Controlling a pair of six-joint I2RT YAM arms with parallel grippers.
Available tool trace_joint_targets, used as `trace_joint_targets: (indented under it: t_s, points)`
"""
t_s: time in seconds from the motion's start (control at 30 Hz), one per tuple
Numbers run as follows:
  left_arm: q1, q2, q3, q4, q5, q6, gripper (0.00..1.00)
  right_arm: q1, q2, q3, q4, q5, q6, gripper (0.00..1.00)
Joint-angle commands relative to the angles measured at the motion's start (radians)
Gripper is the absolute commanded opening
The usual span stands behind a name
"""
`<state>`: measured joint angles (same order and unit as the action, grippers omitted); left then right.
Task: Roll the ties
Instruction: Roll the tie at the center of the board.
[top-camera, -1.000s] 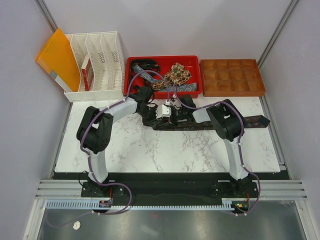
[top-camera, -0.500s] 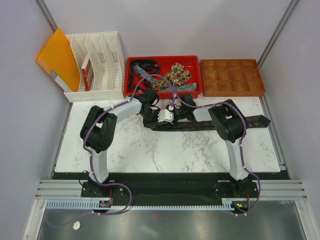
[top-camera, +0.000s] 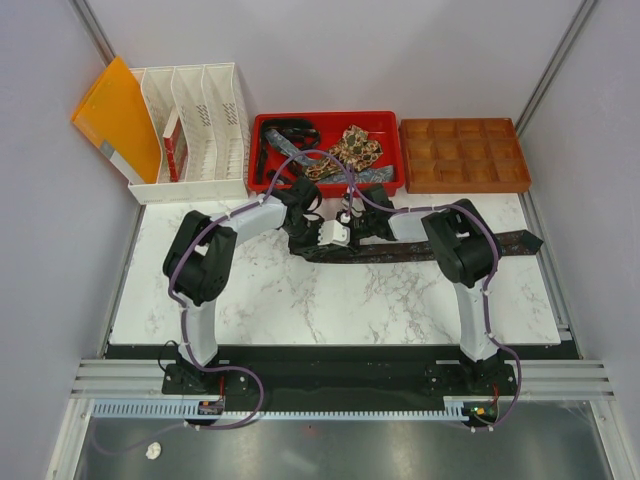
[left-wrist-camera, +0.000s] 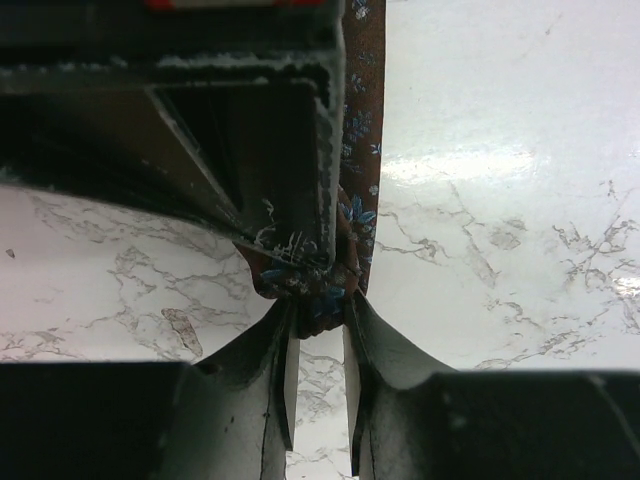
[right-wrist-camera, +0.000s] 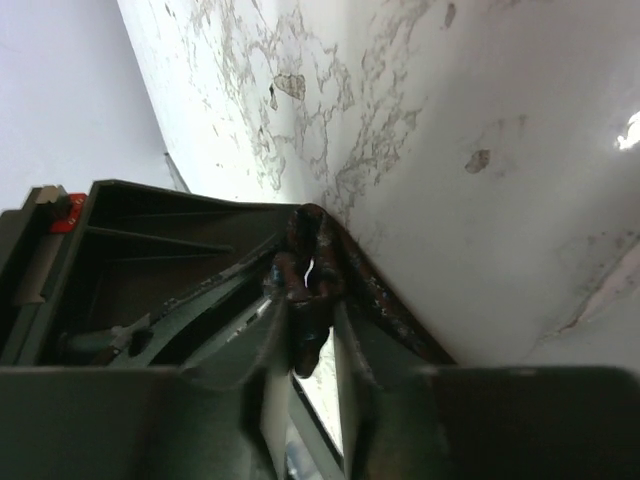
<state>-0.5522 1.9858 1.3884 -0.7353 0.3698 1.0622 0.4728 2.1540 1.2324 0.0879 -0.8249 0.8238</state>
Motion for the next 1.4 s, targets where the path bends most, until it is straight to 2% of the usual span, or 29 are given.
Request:
trace_joint_targets:
  t_s: [0.0,0.03,0.1,0.23,0.4,0.57,0.7,0.87,0.97,1.0,1.07,1.17,1.2,1.27,1.37]
  points:
    - [-0.018,0.081,-0.031,-0.041,0.015,0.033,0.27,-0.006,-0.039,-0.008,-0.022,0.036,-0.025,0.13]
    - [-0.017,0.079,-0.031,-0.042,0.018,0.032,0.29,-0.010,-0.046,-0.020,-0.023,0.038,-0.026,0.05]
    - [-0.005,0.067,-0.025,-0.041,0.030,0.018,0.32,-0.013,-0.049,-0.030,-0.039,0.044,-0.032,0.00]
    - [0.046,0.022,-0.003,-0.032,0.134,-0.031,0.50,-0.013,-0.033,-0.059,-0.045,0.058,-0.048,0.00]
    - [0.112,-0.070,-0.046,0.060,0.230,-0.067,0.65,-0.019,0.042,-0.045,-0.025,0.067,-0.043,0.00]
    - [0.120,-0.113,-0.140,0.186,0.253,-0.071,0.71,-0.020,0.079,-0.047,0.004,0.076,-0.020,0.00]
    - [0.113,-0.110,-0.157,0.229,0.274,-0.059,0.82,-0.019,0.089,-0.066,0.030,0.079,0.000,0.00]
    - [0.104,-0.096,-0.167,0.310,0.259,-0.080,0.84,-0.019,0.109,-0.079,0.091,0.052,0.037,0.00]
    - [0.101,-0.082,-0.160,0.313,0.258,-0.088,0.80,-0.019,0.122,-0.102,0.160,0.033,0.084,0.00]
    - [0.098,-0.076,-0.160,0.309,0.253,-0.088,0.73,-0.019,0.132,-0.112,0.182,0.021,0.096,0.00]
    - [0.097,-0.074,-0.158,0.292,0.256,-0.093,0.69,-0.019,0.133,-0.120,0.223,0.020,0.116,0.00]
    - [0.087,-0.070,-0.158,0.242,0.259,-0.073,0.55,-0.019,0.135,-0.128,0.256,0.015,0.135,0.00]
    - [0.084,-0.065,-0.160,0.237,0.244,-0.068,0.44,-0.017,0.133,-0.125,0.259,0.013,0.138,0.00]
    - [0.074,-0.056,-0.160,0.215,0.224,-0.059,0.33,-0.019,0.129,-0.120,0.256,0.012,0.132,0.00]
    - [0.067,-0.041,-0.157,0.188,0.195,-0.045,0.26,-0.020,0.100,-0.102,0.207,0.001,0.112,0.14]
